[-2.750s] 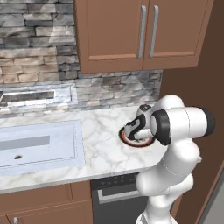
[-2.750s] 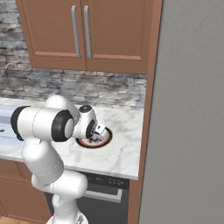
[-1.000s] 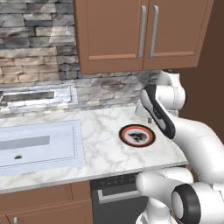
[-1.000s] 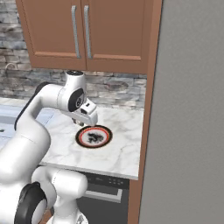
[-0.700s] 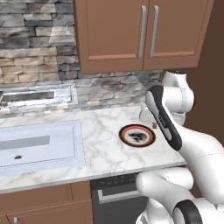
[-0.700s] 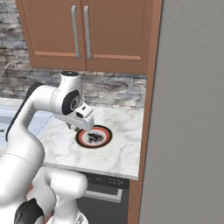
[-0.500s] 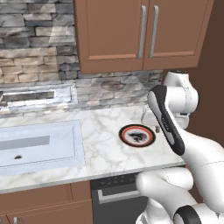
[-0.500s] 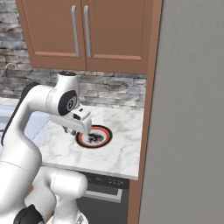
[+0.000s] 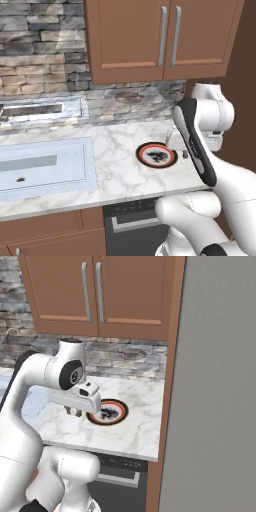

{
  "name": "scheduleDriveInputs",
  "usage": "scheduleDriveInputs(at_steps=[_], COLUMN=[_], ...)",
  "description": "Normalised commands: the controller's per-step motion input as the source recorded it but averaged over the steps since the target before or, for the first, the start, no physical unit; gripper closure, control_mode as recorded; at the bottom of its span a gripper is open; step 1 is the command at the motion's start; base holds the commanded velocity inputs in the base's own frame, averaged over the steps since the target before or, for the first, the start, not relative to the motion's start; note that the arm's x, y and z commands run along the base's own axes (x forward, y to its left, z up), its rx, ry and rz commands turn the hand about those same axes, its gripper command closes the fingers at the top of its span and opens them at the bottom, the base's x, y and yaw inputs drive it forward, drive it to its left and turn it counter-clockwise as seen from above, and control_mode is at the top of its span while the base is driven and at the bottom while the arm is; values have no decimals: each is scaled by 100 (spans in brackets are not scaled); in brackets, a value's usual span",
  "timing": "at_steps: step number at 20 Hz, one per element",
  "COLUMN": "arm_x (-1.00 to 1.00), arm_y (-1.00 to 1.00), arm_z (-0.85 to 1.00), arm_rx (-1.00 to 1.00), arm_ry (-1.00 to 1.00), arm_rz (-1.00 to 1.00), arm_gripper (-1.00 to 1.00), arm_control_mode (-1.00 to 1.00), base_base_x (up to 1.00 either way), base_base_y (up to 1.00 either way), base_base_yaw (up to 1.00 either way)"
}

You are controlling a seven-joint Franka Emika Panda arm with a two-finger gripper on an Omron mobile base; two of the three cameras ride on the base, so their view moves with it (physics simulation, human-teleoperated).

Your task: Pick up the marshmallow and place it in the cup of hot chocolate on the dining counter.

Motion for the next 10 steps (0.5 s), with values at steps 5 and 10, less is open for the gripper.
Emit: scheduleDriveInputs(at_steps=[5,10], arm_x=[-48,0], arm_y=[3,0], arm_z=[38,0], arm_rx=[0,0], arm_ry=[0,0], arm_rz=[8,0], arm_gripper=[100,100], arm_control_mode=[100,100], base_base_x=[-14,-55], base_base_y=[2,0], base_base_yaw=[2,17])
